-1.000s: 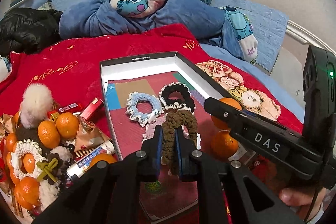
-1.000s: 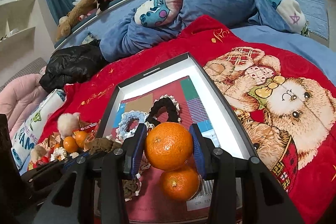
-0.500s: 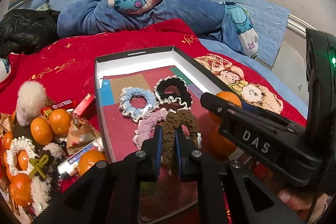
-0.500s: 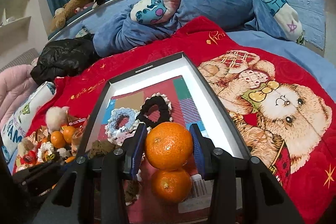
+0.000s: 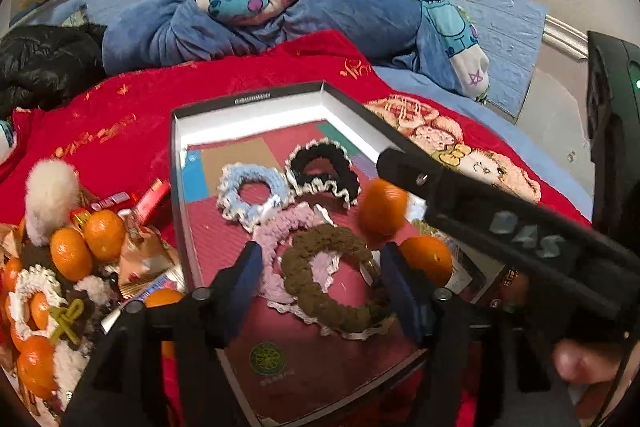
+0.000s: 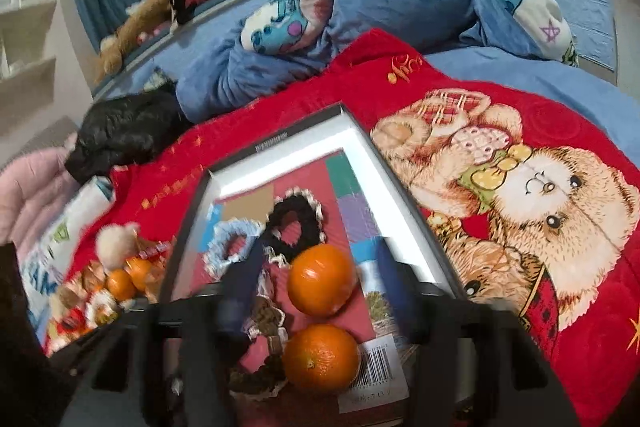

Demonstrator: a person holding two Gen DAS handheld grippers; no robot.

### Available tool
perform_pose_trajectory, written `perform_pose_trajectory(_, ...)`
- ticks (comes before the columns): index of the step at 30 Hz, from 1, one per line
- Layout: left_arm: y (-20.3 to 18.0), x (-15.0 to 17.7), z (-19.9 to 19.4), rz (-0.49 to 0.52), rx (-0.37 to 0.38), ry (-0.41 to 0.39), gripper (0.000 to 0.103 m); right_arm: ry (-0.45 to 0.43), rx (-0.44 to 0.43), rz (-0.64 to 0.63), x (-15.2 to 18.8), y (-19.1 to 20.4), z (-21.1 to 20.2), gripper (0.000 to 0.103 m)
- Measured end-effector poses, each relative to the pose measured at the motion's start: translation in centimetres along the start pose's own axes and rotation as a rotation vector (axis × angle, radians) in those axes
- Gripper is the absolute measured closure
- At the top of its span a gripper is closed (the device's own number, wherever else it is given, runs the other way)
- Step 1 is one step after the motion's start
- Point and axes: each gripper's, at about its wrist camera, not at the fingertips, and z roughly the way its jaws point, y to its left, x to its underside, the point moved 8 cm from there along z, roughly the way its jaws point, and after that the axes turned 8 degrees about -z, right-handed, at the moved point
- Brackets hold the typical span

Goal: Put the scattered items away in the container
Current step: 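Open both grippers over the box to drop the brown scrunchie and mandarin, then withdraw both grippers from the box back toward the pile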

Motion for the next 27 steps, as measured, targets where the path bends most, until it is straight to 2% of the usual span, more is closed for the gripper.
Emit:
perform_pose_trajectory(1,-0.1,-0.2,-0.4,0.009,0.002,-0.011,0.033,-0.022,0.0,0.01,-0.3,-0.1,-0.5,0.01)
perform_pose_trajectory(2,-0.2,-0.3,-0.6,0.016,0.005,-0.017,0.019,-0.034,-0.008,0.018,-0.5,-0.1,-0.8,0.009)
perform_pose_trajectory(3,-0.3,-0.4,-1.0,0.022,0.007,-0.028,0.01,-0.041,-0.011,0.025,-0.7,-0.2,-1.0,0.0)
perform_pose_trajectory(4,-0.3,-0.4,-1.2,0.027,0.008,-0.036,0.0,-0.055,-0.007,0.038,-0.9,-0.3,-1.4,0.0)
perform_pose_trajectory(8,-0.2,-0.7,-2.4,0.04,-0.006,-0.062,0.0,-0.081,-0.008,0.053,-1.4,-0.5,-2.3,0.0)
perform_pose_trajectory(14,1.4,-0.8,-4.6,-0.005,-0.007,-0.077,0.0,-0.087,-0.018,0.056,-1.5,0.8,-3.3,0.0)
perform_pose_trajectory(21,4.9,-0.9,-8.3,-0.035,-0.044,-0.105,0.0,-0.09,-0.089,0.018,-1.1,5.4,-4.3,0.0)
perform_pose_trajectory(27,9.9,-0.3,-11.6,-0.04,-0.105,-0.117,0.0,-0.082,-0.143,-0.032,-0.3,10.0,-4.7,0.0)
